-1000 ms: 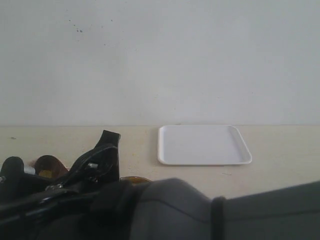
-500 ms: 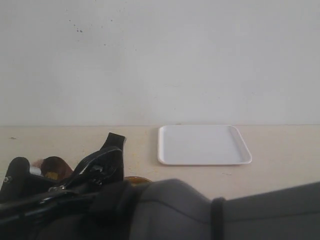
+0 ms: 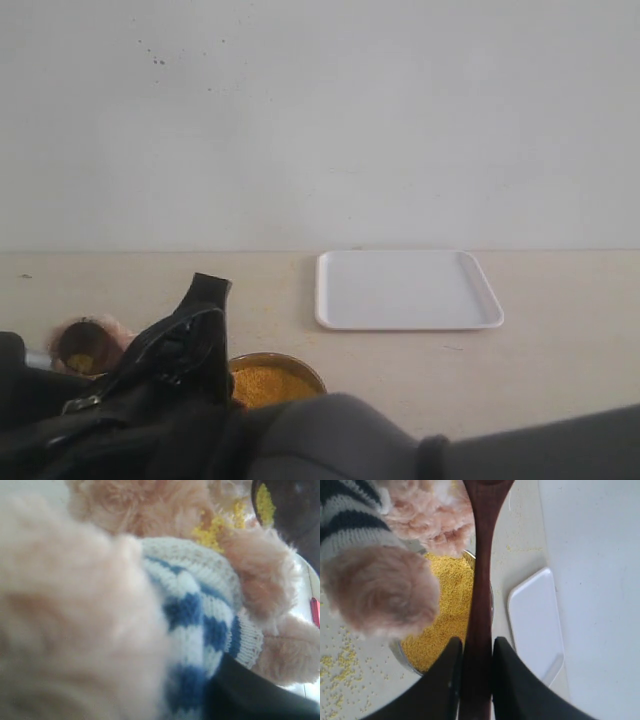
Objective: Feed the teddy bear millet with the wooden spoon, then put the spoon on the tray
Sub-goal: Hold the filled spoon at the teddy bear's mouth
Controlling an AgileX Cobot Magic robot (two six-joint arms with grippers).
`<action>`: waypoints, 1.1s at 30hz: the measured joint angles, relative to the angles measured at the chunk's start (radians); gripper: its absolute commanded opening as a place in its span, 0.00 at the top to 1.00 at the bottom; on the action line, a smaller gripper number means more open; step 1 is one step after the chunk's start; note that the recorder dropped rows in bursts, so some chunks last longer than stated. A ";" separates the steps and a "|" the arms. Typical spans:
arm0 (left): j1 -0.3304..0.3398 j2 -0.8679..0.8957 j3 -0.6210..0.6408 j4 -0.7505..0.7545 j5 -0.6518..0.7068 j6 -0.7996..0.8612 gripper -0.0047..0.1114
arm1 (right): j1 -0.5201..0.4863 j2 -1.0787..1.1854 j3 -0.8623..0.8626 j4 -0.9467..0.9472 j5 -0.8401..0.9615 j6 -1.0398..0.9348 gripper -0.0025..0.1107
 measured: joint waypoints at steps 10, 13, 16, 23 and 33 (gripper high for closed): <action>0.000 0.000 0.000 0.000 0.000 0.000 0.93 | 0.045 0.000 0.000 -0.072 0.055 0.041 0.98; 0.000 0.000 0.000 0.000 0.000 0.000 0.93 | 0.045 0.000 0.000 -0.077 0.072 0.030 0.98; 0.000 0.000 0.000 0.000 0.000 0.000 0.93 | 0.045 0.000 0.000 -0.077 0.075 0.023 0.98; 0.000 0.000 0.000 0.000 0.000 0.000 0.93 | 0.045 0.000 0.000 -0.061 0.086 0.005 0.98; 0.000 0.000 0.000 0.000 0.000 0.000 0.93 | 0.045 0.000 0.000 -0.052 0.125 -0.018 0.98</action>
